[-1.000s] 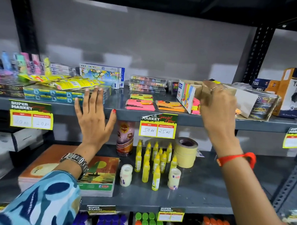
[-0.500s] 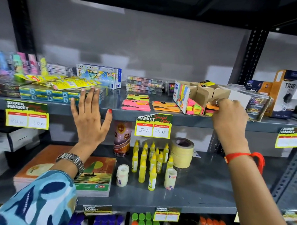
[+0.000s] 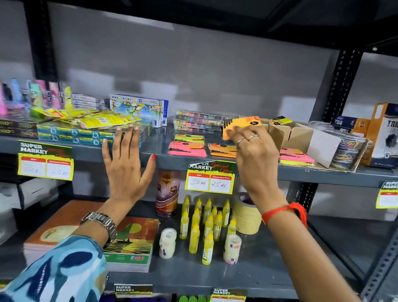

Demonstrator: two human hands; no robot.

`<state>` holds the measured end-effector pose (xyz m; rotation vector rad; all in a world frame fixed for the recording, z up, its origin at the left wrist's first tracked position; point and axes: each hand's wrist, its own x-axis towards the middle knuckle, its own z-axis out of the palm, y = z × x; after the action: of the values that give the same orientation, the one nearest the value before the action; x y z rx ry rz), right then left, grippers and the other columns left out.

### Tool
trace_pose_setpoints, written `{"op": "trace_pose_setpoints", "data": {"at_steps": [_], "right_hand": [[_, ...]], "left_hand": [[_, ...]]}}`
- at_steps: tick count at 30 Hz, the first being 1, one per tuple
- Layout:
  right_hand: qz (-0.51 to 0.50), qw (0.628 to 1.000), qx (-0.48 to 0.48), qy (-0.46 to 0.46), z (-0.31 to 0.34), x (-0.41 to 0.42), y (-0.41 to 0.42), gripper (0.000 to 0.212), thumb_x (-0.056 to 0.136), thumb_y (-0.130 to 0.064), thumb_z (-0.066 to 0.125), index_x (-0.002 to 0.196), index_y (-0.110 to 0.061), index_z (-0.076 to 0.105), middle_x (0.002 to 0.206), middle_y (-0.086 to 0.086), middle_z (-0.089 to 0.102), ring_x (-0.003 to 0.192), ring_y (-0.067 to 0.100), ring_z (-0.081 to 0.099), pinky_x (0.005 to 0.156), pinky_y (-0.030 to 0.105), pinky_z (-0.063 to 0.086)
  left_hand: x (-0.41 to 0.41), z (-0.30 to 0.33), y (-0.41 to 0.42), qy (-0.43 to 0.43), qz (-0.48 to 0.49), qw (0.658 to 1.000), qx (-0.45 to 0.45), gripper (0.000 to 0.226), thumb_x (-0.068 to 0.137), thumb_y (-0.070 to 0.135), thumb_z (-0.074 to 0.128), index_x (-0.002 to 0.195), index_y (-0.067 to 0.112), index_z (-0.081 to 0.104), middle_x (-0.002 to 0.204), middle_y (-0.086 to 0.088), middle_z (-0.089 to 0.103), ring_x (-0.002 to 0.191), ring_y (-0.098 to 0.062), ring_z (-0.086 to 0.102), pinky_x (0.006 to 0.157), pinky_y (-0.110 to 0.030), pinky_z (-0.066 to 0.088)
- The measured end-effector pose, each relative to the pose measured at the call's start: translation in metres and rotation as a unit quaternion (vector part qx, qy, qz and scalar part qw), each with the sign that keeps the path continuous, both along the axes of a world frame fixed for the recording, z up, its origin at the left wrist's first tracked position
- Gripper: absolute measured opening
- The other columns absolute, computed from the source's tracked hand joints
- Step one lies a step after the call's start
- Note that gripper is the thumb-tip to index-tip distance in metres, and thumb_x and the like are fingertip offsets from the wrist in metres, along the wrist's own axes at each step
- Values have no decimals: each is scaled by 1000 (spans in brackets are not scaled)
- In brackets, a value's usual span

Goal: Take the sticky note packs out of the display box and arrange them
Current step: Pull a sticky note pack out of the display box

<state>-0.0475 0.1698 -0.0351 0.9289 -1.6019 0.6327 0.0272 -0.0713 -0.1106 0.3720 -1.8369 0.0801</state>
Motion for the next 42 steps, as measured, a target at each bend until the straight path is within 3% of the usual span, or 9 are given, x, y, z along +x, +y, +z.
{"op": "trace_pose_setpoints", "data": {"at_steps": [2, 6, 10, 14, 18, 23, 28, 37, 42], "right_hand": [[-38, 997, 69, 5, -3, -3, -6, 27, 76, 10, 61, 96, -3, 74, 92, 12, 76, 88, 27, 66, 81, 28, 54], [-136, 965, 198, -108, -3, 2, -10, 37, 76, 12, 60, 106, -7, 70, 92, 12, 73, 84, 30, 63, 59, 32, 51], [-117, 942, 212, -231, 4, 4, -4, 19, 92, -6, 46, 96, 1, 63, 96, 21, 66, 90, 37, 61, 68, 36, 48], [-61, 988, 42, -139, -3, 9, 21, 32, 75, 12, 59, 104, 2, 68, 97, 22, 72, 89, 36, 65, 76, 34, 50], [-143, 975, -90, -146, -4, -3, 58, 35, 72, 16, 59, 105, 6, 65, 96, 26, 70, 89, 41, 61, 78, 32, 40], [-274, 902, 103, -317, 1, -22, 83, 21, 78, 9, 55, 98, 8, 61, 104, 28, 63, 100, 42, 55, 82, 46, 48], [-335, 893, 131, -271, -2, -16, 92, 18, 80, 6, 54, 96, 2, 62, 96, 25, 64, 88, 43, 62, 65, 39, 49], [-231, 960, -138, -80, 4, 1, 83, 23, 82, 3, 60, 102, -4, 70, 93, 18, 74, 80, 37, 67, 63, 37, 54], [-85, 996, -25, 28, 12, 32, 24, 25, 74, 1, 73, 98, -8, 74, 70, 11, 75, 59, 26, 68, 48, 27, 50]], "left_hand": [[0, 1, 0, 1, -2, 1000, 1, 68, 94, 48, 28, 145, 3, 34, 148, -15, 39, 139, -29, 24, 116, -43, -1], [0, 0, 0, 6, -6, 1000, -1, 67, 94, 46, 31, 145, 4, 34, 148, -15, 39, 139, -30, 25, 116, -43, -2], [0, 0, 1, 8, -7, 1000, -1, 67, 93, 46, 31, 145, 4, 34, 147, -15, 39, 139, -30, 25, 116, -42, -3], [-1, 0, 0, 8, -12, 1000, -1, 67, 93, 46, 32, 145, 4, 34, 147, -16, 40, 139, -31, 26, 116, -38, -5], [-1, 0, -1, 9, -7, 1000, -4, 66, 93, 45, 33, 144, 3, 36, 146, -16, 40, 138, -33, 28, 116, -40, -4], [-2, 0, 0, 18, -10, 1000, 0, 66, 93, 45, 32, 143, 3, 36, 145, -16, 42, 138, -31, 26, 116, -41, -3], [-1, 0, 0, 13, -9, 1000, 1, 67, 92, 45, 32, 144, 3, 35, 146, -16, 40, 139, -31, 25, 116, -42, -3], [2, 1, 0, 1, -2, 1000, 4, 67, 92, 45, 32, 145, 3, 34, 147, -16, 39, 139, -32, 25, 115, -47, 2], [2, 2, 1, -1, 2, 1000, 0, 68, 94, 48, 29, 144, 2, 36, 147, -16, 40, 139, -30, 26, 114, -48, 5]]}}
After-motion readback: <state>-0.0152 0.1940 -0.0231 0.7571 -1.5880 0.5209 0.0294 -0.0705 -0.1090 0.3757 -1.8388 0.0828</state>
